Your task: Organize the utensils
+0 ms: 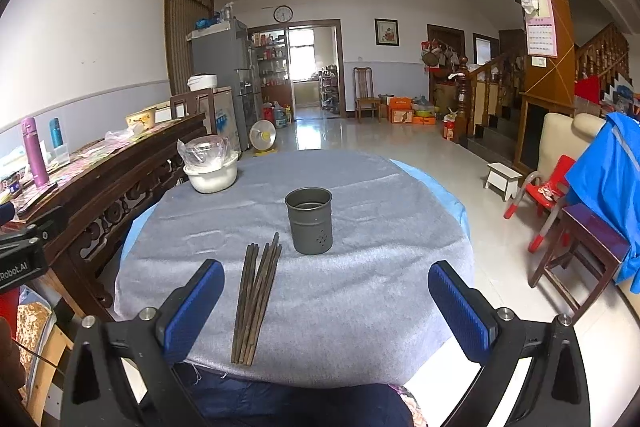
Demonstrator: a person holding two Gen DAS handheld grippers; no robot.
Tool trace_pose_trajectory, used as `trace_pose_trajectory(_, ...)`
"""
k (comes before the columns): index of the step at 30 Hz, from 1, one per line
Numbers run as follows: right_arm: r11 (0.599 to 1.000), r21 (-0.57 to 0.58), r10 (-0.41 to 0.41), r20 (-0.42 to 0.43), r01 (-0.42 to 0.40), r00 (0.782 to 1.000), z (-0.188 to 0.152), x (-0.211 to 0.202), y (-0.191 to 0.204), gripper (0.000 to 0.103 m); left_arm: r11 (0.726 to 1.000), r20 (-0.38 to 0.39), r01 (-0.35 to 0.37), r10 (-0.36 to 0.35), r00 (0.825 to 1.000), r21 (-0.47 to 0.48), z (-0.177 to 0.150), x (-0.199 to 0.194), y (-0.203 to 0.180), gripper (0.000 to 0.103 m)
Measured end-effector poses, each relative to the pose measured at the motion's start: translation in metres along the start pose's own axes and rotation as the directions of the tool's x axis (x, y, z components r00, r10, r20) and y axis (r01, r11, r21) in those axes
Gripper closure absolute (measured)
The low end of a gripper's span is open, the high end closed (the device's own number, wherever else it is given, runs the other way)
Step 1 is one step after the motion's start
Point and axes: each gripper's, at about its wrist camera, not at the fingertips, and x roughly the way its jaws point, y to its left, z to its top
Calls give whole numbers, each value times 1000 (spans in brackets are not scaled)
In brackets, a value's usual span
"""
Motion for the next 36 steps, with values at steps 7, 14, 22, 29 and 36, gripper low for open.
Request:
trace_pose_trajectory(7,1000,-9,4,2,-4,1000,1,0,3,0,1000,-5,2,-2,1000,-3,-1,3,4,0)
trace_pose_trajectory(14,1000,-14,9,-6,-9,1000,0,1,6,0,1000,-19,5,-5,1000,-9,-4,8,7,0)
trace_pose_trajectory(22,1000,-6,8,-14,-8,1000,-1,3,7,0,1000,-31,18,-18,999,-3,-5,9,4,0)
trace_pose_trajectory(29,1000,-4,13,-28,-13,1000,-3,7,6,0,1000,-36,27,-27,999,-2,-5,12,6,0)
trace_pose_trajectory(36,1000,0,17,-43,-17,999,-4,9,5,0,999,-47,34,-34,998,-9,-7,13,7,0)
